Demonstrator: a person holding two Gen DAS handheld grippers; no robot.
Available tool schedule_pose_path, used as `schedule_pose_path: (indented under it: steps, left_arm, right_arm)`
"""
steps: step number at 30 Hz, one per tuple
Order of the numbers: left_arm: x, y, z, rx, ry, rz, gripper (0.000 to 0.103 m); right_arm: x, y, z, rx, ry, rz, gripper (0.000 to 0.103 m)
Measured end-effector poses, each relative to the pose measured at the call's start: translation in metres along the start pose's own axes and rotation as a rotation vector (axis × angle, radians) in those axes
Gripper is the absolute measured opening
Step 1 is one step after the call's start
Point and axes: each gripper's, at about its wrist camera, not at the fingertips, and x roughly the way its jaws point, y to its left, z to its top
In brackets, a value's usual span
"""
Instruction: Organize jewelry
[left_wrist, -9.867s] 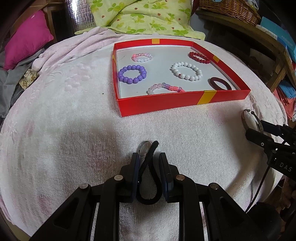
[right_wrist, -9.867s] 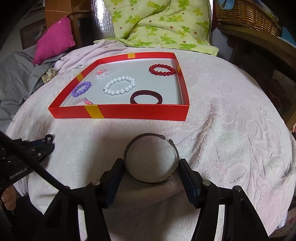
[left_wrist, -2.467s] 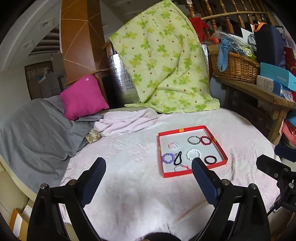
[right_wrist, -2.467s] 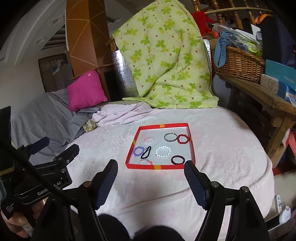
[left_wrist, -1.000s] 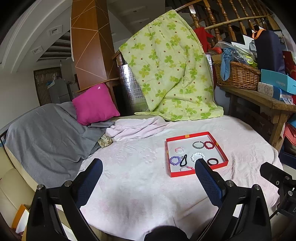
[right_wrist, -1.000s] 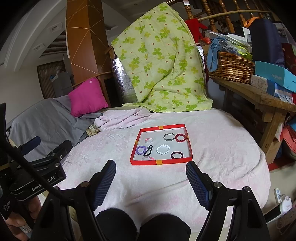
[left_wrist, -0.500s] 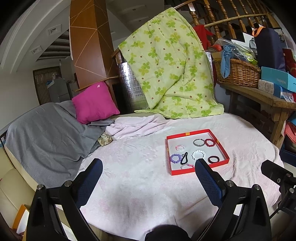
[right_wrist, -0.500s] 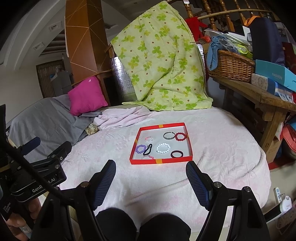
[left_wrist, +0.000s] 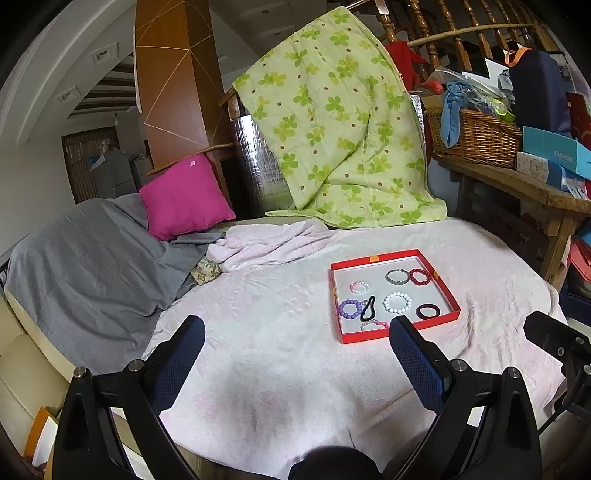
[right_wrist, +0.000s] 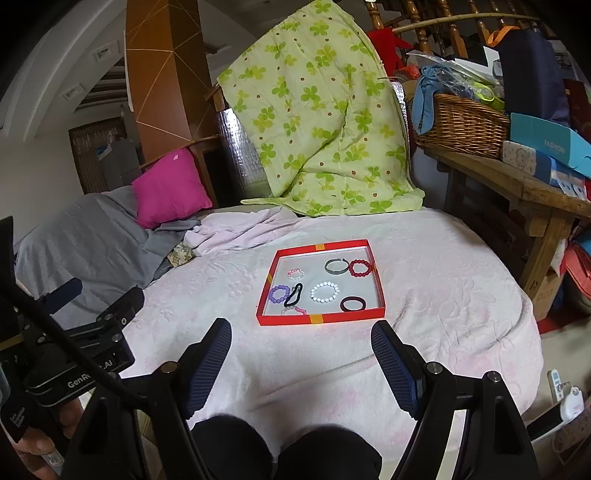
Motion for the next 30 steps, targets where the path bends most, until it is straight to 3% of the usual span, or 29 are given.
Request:
schedule_pose_path:
  steps: [15, 30]
  left_arm:
    - [0.024, 0.016, 0.005, -0.032, 0.028, -0.002, 0.1]
    - [0.069, 0.028, 0.004, -0.047, 0.092, 0.01, 0.1]
  right_arm:
    - [0.02, 0.013, 0.015, -0.021, 0.018, -0.011, 0.081]
    - [0.066, 0.021, 0.027, -0.012, 0.067, -0.006, 0.081]
